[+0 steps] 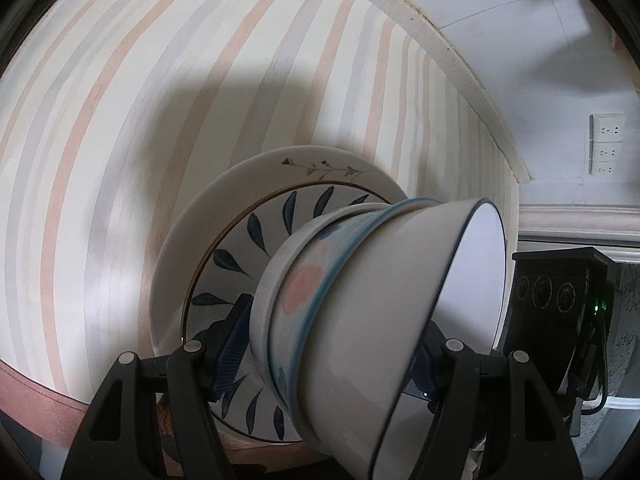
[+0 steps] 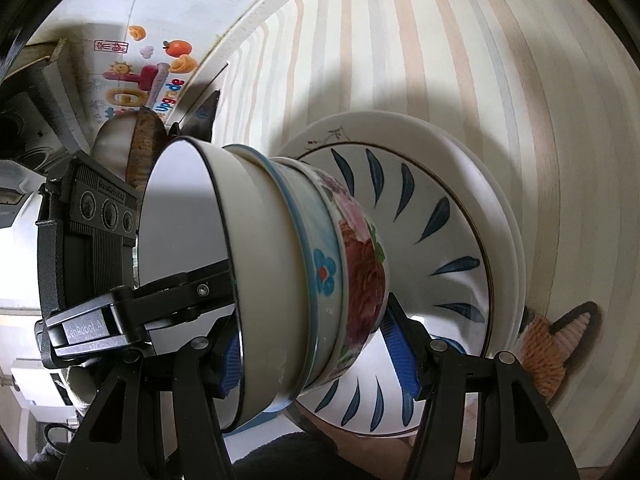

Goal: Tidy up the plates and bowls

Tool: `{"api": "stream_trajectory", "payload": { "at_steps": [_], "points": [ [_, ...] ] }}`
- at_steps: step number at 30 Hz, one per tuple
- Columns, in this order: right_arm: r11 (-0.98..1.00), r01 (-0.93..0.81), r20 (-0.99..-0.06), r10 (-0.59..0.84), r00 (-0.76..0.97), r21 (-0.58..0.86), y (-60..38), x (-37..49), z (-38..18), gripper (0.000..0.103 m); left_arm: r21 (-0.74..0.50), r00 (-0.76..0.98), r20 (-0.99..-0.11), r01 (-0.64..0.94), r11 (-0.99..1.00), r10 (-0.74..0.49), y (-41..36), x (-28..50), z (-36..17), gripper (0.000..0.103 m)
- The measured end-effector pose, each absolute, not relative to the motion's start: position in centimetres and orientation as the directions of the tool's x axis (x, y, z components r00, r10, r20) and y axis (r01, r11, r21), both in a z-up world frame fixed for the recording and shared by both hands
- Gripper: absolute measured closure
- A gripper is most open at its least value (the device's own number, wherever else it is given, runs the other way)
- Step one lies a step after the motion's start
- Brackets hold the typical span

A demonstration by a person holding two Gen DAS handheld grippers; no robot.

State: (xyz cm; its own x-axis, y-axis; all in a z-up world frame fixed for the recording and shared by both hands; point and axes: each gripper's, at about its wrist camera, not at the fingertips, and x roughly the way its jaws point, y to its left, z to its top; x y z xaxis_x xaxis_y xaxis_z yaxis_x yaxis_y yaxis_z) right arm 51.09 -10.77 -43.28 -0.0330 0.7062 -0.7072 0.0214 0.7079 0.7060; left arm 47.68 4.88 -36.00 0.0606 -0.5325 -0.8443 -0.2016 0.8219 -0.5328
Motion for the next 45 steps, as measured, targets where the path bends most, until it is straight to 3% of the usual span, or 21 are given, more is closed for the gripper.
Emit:
{"api": "stream_trajectory", "payload": {
  "at_steps": [11, 20, 29, 37, 40, 42, 45],
  "points": [
    [0.713, 0.035, -0.711, 0.701, -0.043, 0.701, -10.7, 51.7, -43.5, 0.039, -0.523, 0.049, -0.850, -0.189, 0.831, -0.524, 4.7, 48.1, -36.2, 0.036],
    [0.764, 0.013, -0.764, 0.645, -0.023, 0.645, -10.2, 51.4, -42.5, 0.039, -0.405, 0.089, -0.914, -0.115, 0.907, -0.397, 4.8, 47.8, -33.9, 0.037],
    [0.851, -0.051, -0.846, 0.525, 0.087, 0.523, -10.5, 50.3, -37.5, 0.038, -0.243, 0.214, -0.950, -0.052, 0.969, -0.227, 6.0, 45.2, -29.3, 0.037],
    [0.921, -0.061, -0.894, 0.388, 0.225, 0.384, -10.8, 46.7, -31.6, 0.022, -0.146, 0.302, -0.943, -0.002, 0.989, -0.139, 6.4, 42.4, -25.3, 0.036],
    [0.939, -0.049, -0.899, 0.339, 0.277, 0.339, -10.8, 45.0, -29.6, 0.014, -0.119, 0.340, -0.933, 0.018, 0.993, -0.118, 6.4, 41.0, -23.7, 0.030],
    [0.951, -0.037, -0.903, 0.303, 0.305, 0.307, -10.9, 43.8, -28.6, 0.012, -0.096, 0.367, -0.925, 0.025, 0.995, -0.099, 6.2, 40.3, -22.7, 0.015],
    [0.963, -0.027, -0.901, 0.260, 0.348, 0.268, -11.2, 42.2, -27.0, 0.010, -0.073, 0.415, -0.907, 0.029, 0.997, -0.078, 6.0, 38.9, -21.2, 0.014]
  ]
}}
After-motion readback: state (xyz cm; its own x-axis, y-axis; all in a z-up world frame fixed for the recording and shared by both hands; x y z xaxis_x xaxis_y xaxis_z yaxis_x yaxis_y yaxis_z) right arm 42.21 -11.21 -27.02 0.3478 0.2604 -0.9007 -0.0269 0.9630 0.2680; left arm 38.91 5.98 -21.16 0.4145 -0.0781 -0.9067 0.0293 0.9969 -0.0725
